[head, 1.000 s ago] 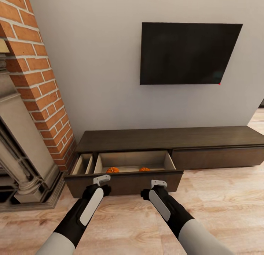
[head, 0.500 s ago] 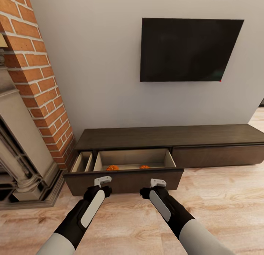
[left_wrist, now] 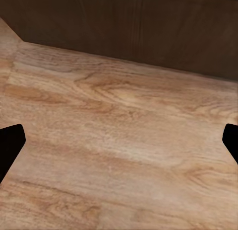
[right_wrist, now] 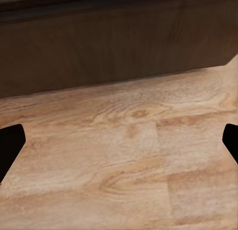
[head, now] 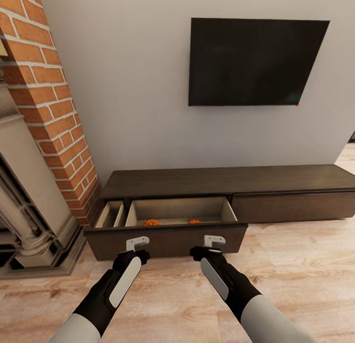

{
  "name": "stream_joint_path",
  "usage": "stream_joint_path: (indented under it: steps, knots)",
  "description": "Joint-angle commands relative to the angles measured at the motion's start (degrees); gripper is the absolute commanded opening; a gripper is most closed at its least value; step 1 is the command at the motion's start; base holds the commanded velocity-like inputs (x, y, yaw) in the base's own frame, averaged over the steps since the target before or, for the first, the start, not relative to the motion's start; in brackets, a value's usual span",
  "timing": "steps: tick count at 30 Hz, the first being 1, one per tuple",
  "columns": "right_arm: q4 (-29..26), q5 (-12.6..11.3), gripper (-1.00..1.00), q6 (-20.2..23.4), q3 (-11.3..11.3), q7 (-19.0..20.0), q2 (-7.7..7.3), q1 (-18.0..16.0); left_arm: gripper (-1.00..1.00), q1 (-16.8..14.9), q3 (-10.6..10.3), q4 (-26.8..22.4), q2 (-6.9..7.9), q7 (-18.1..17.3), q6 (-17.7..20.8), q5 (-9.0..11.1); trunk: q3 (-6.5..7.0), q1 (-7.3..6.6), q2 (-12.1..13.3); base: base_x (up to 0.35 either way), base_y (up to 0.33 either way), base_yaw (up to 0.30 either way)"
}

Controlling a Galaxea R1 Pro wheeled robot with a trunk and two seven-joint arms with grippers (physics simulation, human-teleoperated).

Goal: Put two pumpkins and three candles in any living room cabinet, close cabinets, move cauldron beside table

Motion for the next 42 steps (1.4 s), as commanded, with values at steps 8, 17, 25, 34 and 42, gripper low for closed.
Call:
stream_joint_path:
  steps: [8,17,25,34,42]
  knots:
    - [4.88,2.10,1.00,-6.13,3.21,2.66,0.04,-0.05,1.00,0.03,-0.28,1.31,0.05,0.55,-3.35,-0.31,-1.50,1.76,-3.25,0.000,0.000,0.000]
    - [6.24,2.23,1.00,-10.58,3.36,4.01,-0.18,-0.05,1.00,0.04,-4.21,2.29,0.28,0.55,-7.29,-0.56,-3.11,3.73,-6.86,0.000,0.000,0.000]
    - [6.28,2.22,1.00,-15.26,5.46,4.06,-0.21,-0.05,1.00,0.35,-4.61,2.83,0.35,0.41,-12.41,-4.85,-4.55,5.49,-10.07,0.000,0.000,0.000]
    - [6.42,2.15,1.00,-17.41,6.33,4.06,-0.25,-0.05,1.00,0.39,-4.77,4.64,0.25,0.29,-14.69,-5.74,-6.16,7.47,-13.68,0.000,0.000,0.000]
    - [6.38,2.15,1.00,-17.97,6.35,4.06,-0.20,-0.03,1.00,0.40,-6.00,4.66,0.18,0.20,-14.66,-5.68,-7.60,9.22,-16.89,0.000,0.000,0.000]
